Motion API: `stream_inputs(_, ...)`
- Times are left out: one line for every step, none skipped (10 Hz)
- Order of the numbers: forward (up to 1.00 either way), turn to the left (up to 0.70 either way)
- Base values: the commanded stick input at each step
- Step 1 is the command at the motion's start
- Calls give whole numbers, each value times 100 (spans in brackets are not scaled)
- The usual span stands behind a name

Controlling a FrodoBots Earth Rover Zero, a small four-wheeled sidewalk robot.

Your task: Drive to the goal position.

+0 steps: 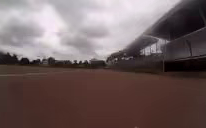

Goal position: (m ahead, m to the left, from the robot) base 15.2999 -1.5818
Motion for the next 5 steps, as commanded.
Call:
stream_inputs(70, 0)
stream_inputs(70, 0)
stream_inputs(70, 0)
stream_inputs(70, 0)
stream_inputs(70, 0)
